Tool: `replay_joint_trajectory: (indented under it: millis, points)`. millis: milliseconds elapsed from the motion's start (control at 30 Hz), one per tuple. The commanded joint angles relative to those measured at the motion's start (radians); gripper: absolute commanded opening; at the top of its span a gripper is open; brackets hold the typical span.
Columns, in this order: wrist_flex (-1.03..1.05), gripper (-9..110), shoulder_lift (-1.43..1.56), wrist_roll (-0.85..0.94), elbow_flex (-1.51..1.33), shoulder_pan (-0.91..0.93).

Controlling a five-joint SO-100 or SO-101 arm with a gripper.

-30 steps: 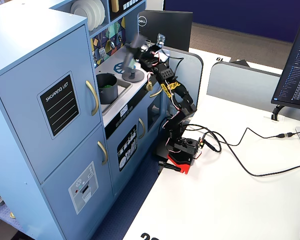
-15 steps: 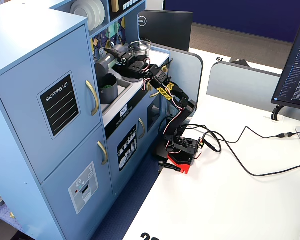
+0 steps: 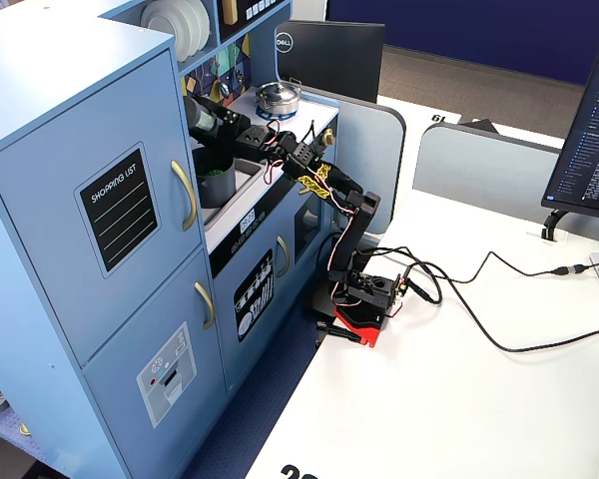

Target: Put salt in the gray recipient

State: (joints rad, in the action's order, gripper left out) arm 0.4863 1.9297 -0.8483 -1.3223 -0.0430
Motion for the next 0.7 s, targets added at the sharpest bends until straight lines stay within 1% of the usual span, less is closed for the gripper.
replay_joint_trajectory:
  millis: [0,100,233,300,433,500,600,667]
  points:
    - [0.132,0,-0.015,-0.098,0.149,0.025]
    - [0.273,0,-0.031,-0.196,0.175,0.057]
    - [0.333,0,-0.037,-0.265,0.175,0.057]
    - [0.304,0,-0.04,-0.265,0.167,0.034]
    - [0.061,0,-0.018,-0.202,0.101,-0.008]
    - [-0.021,0,-0.018,-0.179,0.098,-0.014]
    - [-0.037,0,-0.018,-0.173,0.1,0.0]
    - [0.051,0,-0.018,-0.198,0.115,0.02]
